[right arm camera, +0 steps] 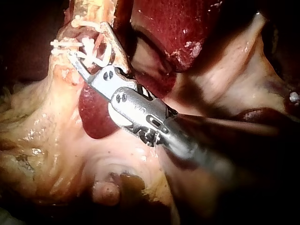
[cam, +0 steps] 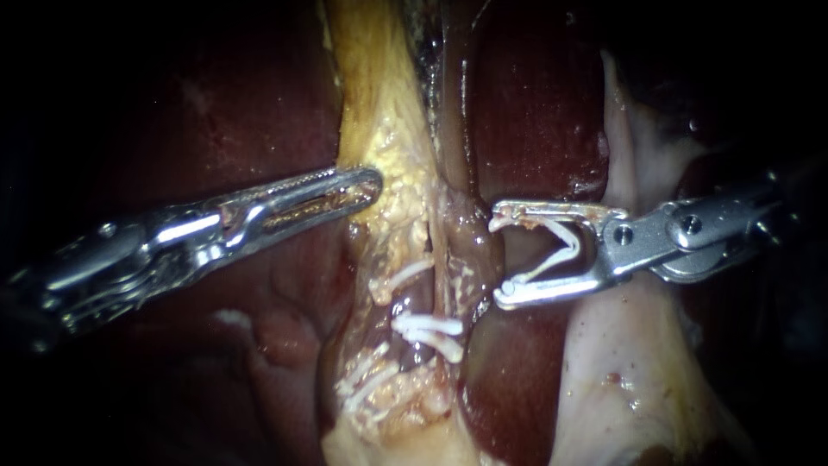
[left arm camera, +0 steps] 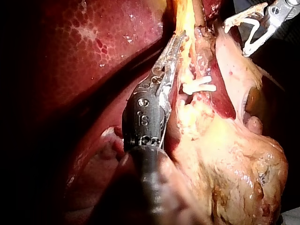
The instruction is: Clipping third clip right tube
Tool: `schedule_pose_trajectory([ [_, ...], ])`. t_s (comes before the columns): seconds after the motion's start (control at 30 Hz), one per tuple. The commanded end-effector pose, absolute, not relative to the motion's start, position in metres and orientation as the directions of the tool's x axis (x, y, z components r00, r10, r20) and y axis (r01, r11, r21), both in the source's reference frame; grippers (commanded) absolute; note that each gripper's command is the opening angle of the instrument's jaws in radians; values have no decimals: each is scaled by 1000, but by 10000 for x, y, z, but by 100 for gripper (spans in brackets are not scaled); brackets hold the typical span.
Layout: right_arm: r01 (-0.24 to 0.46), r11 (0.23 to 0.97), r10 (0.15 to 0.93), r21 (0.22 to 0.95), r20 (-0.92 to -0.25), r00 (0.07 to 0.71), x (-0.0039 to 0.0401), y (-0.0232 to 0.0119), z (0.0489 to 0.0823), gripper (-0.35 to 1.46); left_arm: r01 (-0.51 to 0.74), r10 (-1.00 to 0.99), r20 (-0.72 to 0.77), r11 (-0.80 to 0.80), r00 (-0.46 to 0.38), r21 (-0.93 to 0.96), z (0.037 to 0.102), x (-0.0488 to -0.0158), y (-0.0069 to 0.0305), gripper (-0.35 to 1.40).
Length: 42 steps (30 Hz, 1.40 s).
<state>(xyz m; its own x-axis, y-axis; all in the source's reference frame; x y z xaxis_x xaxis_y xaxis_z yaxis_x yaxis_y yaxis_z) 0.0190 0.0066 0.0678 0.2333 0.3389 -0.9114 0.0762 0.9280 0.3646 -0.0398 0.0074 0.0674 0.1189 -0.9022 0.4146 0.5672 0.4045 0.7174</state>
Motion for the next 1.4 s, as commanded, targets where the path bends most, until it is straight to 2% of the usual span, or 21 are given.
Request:
schedule_pose_trajectory([
  [0.03,78,927,340,366,-911,233,190,63,679,60,566,-902,414,405,119,718,673,-396,75,-35],
  [0.1,88,929,332,360,-915,230,192,60,682,60,562,-903,412,405,121,721,669,-391,78,-35],
  [0.33,78,851,490,519,-839,235,215,38,714,60,575,-905,413,391,100,719,636,-357,96,-35],
  [0.53,62,786,583,616,-770,258,237,22,751,60,574,-905,418,384,78,723,611,-341,96,-35],
  [0.77,45,741,634,670,-721,280,266,18,785,60,568,-900,431,388,63,726,584,-333,93,-35],
  [0.97,46,712,663,701,-693,283,285,22,792,60,568,-900,431,386,61,727,577,-330,92,-35],
  [1.1,83,660,706,746,-654,272,288,20,789,59,569,-900,432,387,60,726,578,-329,92,-35],
  [1.27,197,500,813,843,-536,229,284,14,773,53,570,-900,433,387,61,725,581,-325,93,-35],
  [1.4,244,444,841,862,-495,219,287,16,760,50,573,-899,434,387,59,723,584,-322,96,-35],
])
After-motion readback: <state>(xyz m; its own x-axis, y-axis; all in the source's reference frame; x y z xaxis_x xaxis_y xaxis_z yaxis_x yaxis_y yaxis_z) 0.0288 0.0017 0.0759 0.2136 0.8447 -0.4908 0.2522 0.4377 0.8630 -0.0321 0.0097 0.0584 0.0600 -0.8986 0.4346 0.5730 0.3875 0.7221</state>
